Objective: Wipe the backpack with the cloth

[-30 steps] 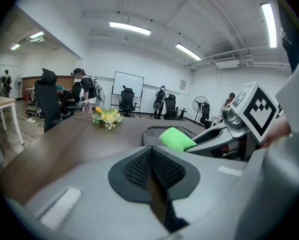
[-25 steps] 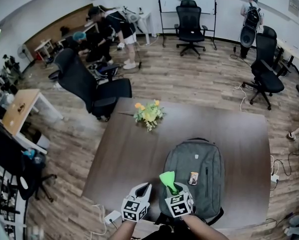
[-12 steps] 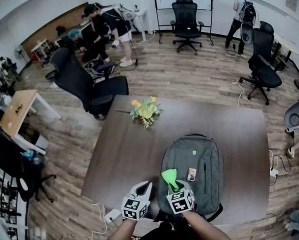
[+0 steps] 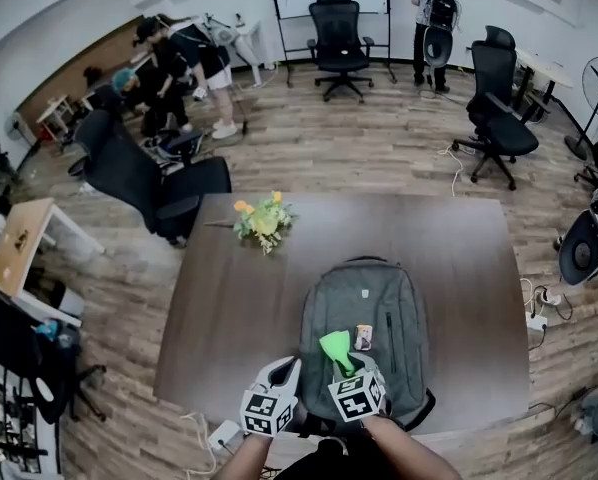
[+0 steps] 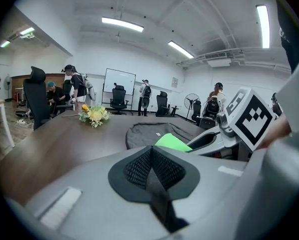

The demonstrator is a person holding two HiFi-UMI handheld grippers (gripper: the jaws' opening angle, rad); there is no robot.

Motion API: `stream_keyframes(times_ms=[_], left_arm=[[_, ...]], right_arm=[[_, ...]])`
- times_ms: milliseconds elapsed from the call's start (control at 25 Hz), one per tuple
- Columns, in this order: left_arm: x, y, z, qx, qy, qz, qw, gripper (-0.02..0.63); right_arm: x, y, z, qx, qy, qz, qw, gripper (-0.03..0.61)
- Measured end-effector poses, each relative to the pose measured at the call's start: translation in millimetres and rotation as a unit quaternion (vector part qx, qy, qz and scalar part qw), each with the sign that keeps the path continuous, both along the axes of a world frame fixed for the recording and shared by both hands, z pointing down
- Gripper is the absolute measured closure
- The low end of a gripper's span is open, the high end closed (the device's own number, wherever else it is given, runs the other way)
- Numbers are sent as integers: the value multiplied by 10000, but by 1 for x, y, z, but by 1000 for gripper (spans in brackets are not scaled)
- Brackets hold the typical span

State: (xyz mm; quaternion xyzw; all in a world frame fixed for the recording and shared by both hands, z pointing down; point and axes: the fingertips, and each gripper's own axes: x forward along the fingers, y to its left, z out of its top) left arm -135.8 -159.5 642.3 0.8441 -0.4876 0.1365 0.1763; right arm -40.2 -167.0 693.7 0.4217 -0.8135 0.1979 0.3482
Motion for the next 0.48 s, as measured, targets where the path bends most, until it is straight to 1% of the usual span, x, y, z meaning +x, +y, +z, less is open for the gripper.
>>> stream_keyframes(times_ms=[320, 480], left_arm=[[13, 4, -5, 46, 1, 133, 9999, 594], [14, 7, -4, 46, 25, 132, 9999, 594]], right_arm=[[51, -10, -5, 14, 190, 441, 9988, 468], [76, -10, -5, 11, 334, 665, 9972, 469]])
